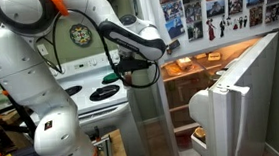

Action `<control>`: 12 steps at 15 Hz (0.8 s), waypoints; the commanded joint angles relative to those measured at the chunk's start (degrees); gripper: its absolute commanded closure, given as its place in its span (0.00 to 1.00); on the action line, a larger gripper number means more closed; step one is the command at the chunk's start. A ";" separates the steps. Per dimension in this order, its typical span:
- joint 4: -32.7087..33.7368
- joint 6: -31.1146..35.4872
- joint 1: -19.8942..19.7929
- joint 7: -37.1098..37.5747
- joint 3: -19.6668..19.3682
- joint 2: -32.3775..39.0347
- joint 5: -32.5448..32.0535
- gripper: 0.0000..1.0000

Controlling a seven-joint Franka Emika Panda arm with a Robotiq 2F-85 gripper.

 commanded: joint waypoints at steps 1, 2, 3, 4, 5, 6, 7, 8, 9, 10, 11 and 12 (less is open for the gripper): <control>-0.04 0.01 -0.68 -0.15 0.62 0.04 0.11 0.48; -0.04 0.01 -0.69 -0.15 0.62 0.04 0.11 0.48; -0.04 0.01 -0.69 -0.15 0.62 0.04 0.11 0.73; -0.28 0.54 -0.33 0.21 0.98 0.04 0.18 0.73; -0.82 1.23 0.04 0.34 1.32 -0.61 0.53 0.73; -1.23 1.71 0.24 1.66 1.81 -1.48 -0.32 0.73; -1.76 2.27 0.44 2.02 2.19 -2.41 -0.30 0.73; -3.29 1.20 1.13 1.76 3.07 -2.77 0.55 0.73; -4.13 0.57 1.58 1.94 3.81 -3.56 0.98 0.73; -4.83 0.79 2.25 2.80 4.81 -4.61 1.15 0.73; -5.44 0.92 3.23 3.28 6.19 -5.23 1.36 0.73; -5.39 0.93 6.01 4.90 6.01 -5.63 0.45 0.73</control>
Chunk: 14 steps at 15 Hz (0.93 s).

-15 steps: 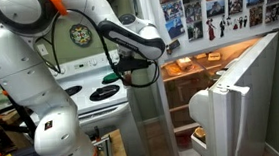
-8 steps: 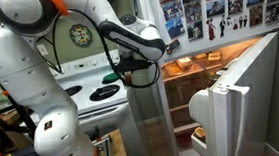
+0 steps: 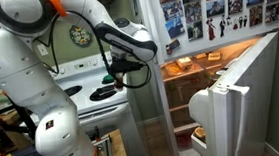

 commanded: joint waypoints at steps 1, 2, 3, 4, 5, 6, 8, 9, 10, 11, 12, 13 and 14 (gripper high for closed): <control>-2.58 0.53 5.29 3.99 2.80 -4.49 0.12 0.73; -2.36 0.54 4.95 4.01 5.61 -5.03 0.27 0.73; -1.74 0.58 7.28 5.25 5.81 -5.22 -0.36 0.73; -1.48 0.64 6.66 5.60 8.25 -6.03 -0.20 0.73; -1.17 0.00 7.25 6.71 9.61 -6.54 -0.68 0.73; -0.72 -0.58 7.48 7.95 11.05 -6.80 -1.31 0.73; -0.85 -2.98 7.62 8.70 13.24 -6.74 -1.07 0.73; -0.84 -4.14 7.60 9.01 14.19 -6.63 -1.16 0.73; -0.81 -5.52 7.49 9.55 15.14 -6.44 -1.54 0.73; -0.94 -7.64 7.40 9.89 16.01 -6.15 -1.65 0.73; -1.02 -9.94 7.33 10.20 16.69 -5.92 -1.42 0.73; -1.06 -12.23 7.18 10.70 17.44 -5.78 -1.73 0.73; -1.22 -14.47 7.17 10.62 17.96 -5.42 -1.34 0.73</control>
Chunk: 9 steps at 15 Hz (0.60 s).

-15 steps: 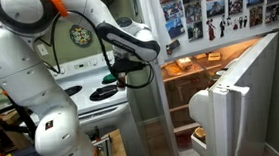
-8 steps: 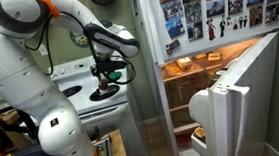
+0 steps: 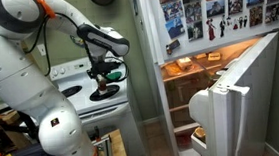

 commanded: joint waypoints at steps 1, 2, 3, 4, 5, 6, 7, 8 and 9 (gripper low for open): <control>-0.61 -7.26 -0.52 2.60 2.88 0.35 -1.40 0.73; -0.58 -8.39 -0.59 2.91 3.49 0.84 -1.75 0.73; -0.58 -9.66 -1.08 4.48 4.48 0.99 -3.37 0.73; -0.65 -10.94 -1.04 4.27 4.84 1.56 -3.43 0.73; -0.61 -11.78 -1.47 5.71 5.74 2.04 -4.93 0.73; -0.88 -12.89 -1.70 6.05 6.16 2.36 -5.74 0.73; -0.93 -13.69 -1.57 5.55 6.14 2.99 -5.25 0.73; -1.02 -14.74 -1.47 5.31 6.27 3.48 -4.80 0.73; -1.07 -15.42 -1.44 5.26 6.42 4.10 -4.51 0.73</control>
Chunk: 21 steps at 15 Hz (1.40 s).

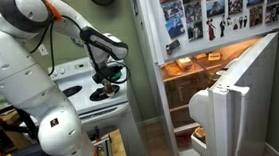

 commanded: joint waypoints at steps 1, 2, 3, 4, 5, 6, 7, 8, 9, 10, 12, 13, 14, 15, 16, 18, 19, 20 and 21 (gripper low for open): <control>-0.50 -3.52 -0.59 1.21 1.53 1.30 -0.65 0.73; -0.53 -4.30 -0.49 0.96 1.46 1.60 -0.47 0.73; -0.53 -4.77 -0.53 1.34 1.57 1.98 -0.85 0.73; -0.61 -5.27 -0.52 1.38 1.52 2.24 -1.05 0.73; -0.62 -5.66 -0.50 2.35 1.59 2.46 -2.11 0.73; -0.63 -5.89 -0.41 1.94 1.42 2.98 -1.88 0.73; -0.65 -6.17 -0.53 2.39 1.54 3.29 -2.49 0.73; -0.64 -6.36 -0.58 2.66 1.60 3.63 -2.88 0.73; -0.58 -6.51 -0.46 2.41 1.45 4.03 -2.75 0.73; -0.62 -6.95 -0.48 2.85 1.49 4.21 -3.11 0.73; -0.52 -7.39 -0.28 2.08 1.16 4.53 -2.12 0.73; -0.44 -7.29 -0.26 2.02 1.08 4.55 -1.95 0.23; -0.31 -6.88 -0.17 1.68 0.87 4.45 -1.24 0.22; -0.25 -6.56 -0.39 2.71 0.98 3.74 -2.00 0.16; -0.17 -5.86 -0.53 3.39 0.83 2.97 -1.90 0.09; 0.09 -4.65 -0.85 5.22 0.80 1.50 -2.67 0.00; 0.23 -4.04 -1.09 6.07 0.76 0.73 -3.00 0.00; 0.43 -3.14 -1.52 7.40 0.81 -0.35 -3.78 0.00; 0.83 -1.73 -1.81 8.03 0.62 -1.09 -3.74 0.00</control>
